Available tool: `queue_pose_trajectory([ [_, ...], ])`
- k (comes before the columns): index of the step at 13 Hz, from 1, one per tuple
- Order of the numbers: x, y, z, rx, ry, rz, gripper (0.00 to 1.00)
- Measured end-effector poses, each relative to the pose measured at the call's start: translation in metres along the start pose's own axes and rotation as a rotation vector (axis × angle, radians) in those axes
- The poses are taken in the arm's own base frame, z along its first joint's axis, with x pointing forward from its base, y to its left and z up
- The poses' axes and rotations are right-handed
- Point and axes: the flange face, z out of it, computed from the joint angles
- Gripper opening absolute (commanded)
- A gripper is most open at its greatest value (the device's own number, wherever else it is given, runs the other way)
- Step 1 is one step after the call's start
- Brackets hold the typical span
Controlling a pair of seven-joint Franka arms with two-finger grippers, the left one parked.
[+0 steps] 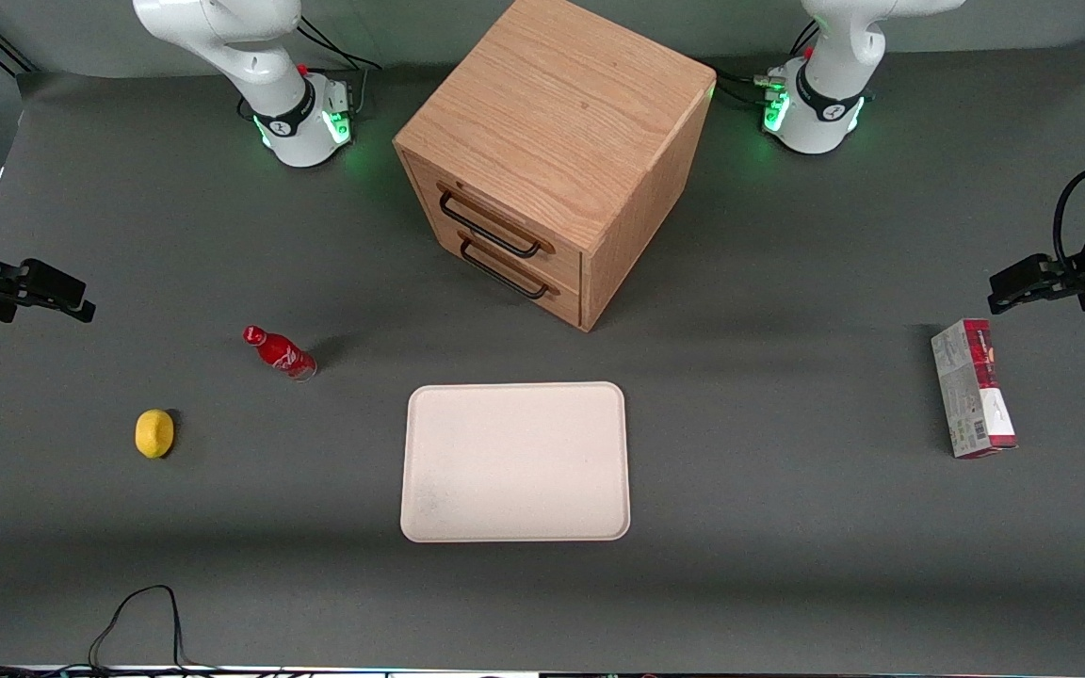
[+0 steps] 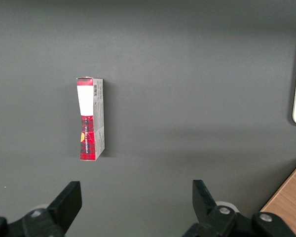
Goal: Open upper drawer
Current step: 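Move the right gripper to the upper drawer's black handle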
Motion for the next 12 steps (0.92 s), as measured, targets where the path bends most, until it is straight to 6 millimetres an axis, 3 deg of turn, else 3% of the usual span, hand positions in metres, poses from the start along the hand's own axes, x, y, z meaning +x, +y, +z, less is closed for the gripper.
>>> queue_pose_trajectory([
  [5,-0.002,-0.002,0.002,0.0,-0.019,-0.003,1.0],
  [7,0.0,-0.016,0.006,0.0,-0.026,-0.034,1.0],
  [9,0.002,-0.061,0.015,-0.002,-0.039,-0.11,1.0],
  [12,-0.003,-0.153,0.034,-0.007,-0.064,-0.263,1.0],
])
